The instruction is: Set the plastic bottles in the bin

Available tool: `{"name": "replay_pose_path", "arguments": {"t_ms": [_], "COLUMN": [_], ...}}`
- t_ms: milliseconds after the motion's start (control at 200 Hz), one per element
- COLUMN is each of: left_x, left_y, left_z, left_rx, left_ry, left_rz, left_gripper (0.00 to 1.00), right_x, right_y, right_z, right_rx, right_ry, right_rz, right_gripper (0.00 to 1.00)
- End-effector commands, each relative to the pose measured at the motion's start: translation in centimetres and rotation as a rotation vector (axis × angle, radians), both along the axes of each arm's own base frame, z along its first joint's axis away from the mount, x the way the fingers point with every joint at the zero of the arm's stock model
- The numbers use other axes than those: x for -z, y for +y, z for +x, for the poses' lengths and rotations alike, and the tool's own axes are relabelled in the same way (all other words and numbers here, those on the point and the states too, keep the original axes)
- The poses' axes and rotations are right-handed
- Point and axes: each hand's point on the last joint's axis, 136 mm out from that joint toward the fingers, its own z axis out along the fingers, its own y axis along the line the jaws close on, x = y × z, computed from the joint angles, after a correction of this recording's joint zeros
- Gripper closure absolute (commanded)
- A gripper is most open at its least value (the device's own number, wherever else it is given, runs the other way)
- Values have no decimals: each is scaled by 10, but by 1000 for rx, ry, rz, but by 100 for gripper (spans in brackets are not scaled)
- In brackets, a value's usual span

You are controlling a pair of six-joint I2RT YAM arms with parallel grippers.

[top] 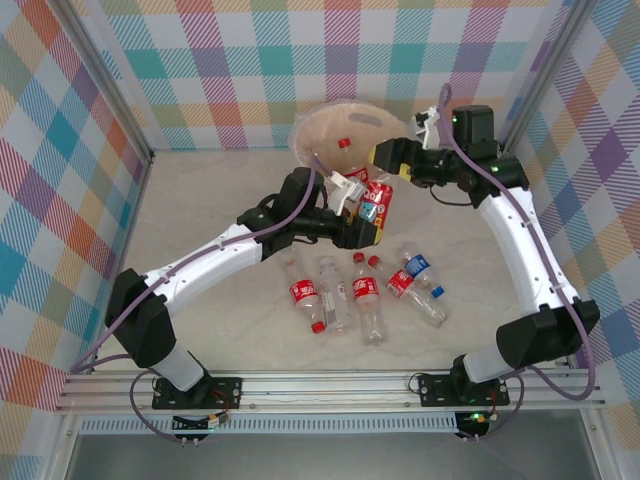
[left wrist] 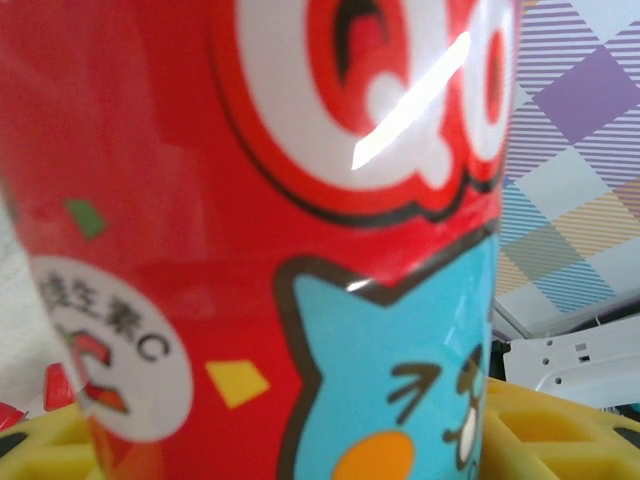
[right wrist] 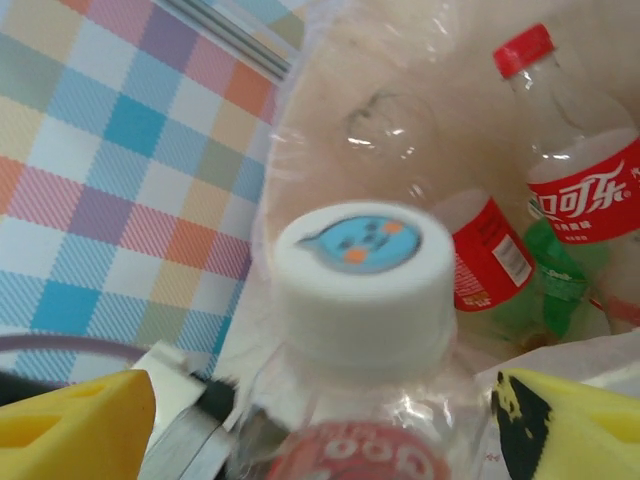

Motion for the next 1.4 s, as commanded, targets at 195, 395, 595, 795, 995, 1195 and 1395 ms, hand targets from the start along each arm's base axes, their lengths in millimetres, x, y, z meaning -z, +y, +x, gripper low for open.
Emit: {"name": "replay_pose_path", "arguments": {"t_ms": [195, 395, 595, 795, 995, 1195, 1395], "left_x": [-24, -30, -51, -66, -59, -55, -44], "left_y": [-7, -4, 15, 66, 120, 160, 174], "left_z": [2, 7, 2, -2, 17, 75, 117], "left_rx": [31, 8, -5, -98, -325, -599, -769], "left_ry": [-85, -90, -92, -74, -26, 88, 124], "left_rz": [-40, -46, -112, -170, -114, -105, -58], "left_gripper": [43, 41, 1, 0, 0, 12, 15], "right_x": [7, -6, -45, -96, -146, -145, -110], "right_y": [-4, -8, -8, -11, -10, -10, 7], "right_z": [3, -1, -3, 15, 51, 107, 152], "right_rx": [45, 56, 51, 79, 147, 237, 232], "right_ry": [17, -16, -109, -262, -453, -603, -661], "right_rz": [-52, -64, -23, -8, 27, -105, -301], "right_gripper": [38, 49, 54, 57, 58, 59, 59]}}
